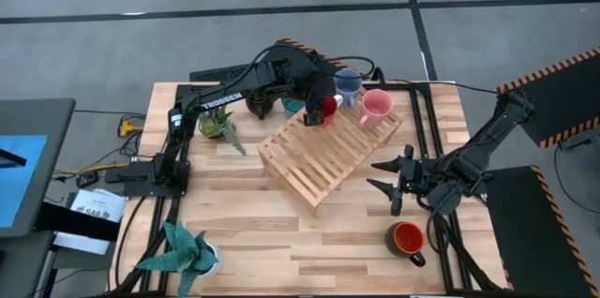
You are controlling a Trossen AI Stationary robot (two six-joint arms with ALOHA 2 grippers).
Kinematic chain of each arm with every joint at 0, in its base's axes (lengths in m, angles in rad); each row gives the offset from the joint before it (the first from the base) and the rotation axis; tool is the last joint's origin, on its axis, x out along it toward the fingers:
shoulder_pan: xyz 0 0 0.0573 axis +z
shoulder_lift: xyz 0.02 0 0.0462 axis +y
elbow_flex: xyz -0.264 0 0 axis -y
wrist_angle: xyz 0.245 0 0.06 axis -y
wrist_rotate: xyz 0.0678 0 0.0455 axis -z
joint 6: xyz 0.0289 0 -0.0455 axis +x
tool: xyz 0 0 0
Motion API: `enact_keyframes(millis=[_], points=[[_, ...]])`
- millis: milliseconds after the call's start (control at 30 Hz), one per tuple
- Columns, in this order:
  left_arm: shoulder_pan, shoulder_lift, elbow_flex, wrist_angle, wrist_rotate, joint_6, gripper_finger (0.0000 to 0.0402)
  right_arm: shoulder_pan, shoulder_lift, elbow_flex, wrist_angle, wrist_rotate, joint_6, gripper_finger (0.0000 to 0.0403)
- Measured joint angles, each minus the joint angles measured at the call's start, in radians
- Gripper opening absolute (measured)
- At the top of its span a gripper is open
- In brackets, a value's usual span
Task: Place coffee mugs
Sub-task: Put the orange mug on the shelf, then put the black mug on the shelf
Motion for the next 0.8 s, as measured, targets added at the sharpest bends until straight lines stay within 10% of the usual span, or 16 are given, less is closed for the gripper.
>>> enact_keyframes(millis=[633,800], points=[[-0.013,-0.127,0.036,-0.004,-0.053,-0.004,0.0112,0.000,0.000,0.000,-0.006,0.001,0.000,0.0234],[0.009,-0.242,0.029,-0.108,0.104,-0.099,0.0112,0.000,0.000,0.000,-0.007,0.001,0.001,0.0234]])
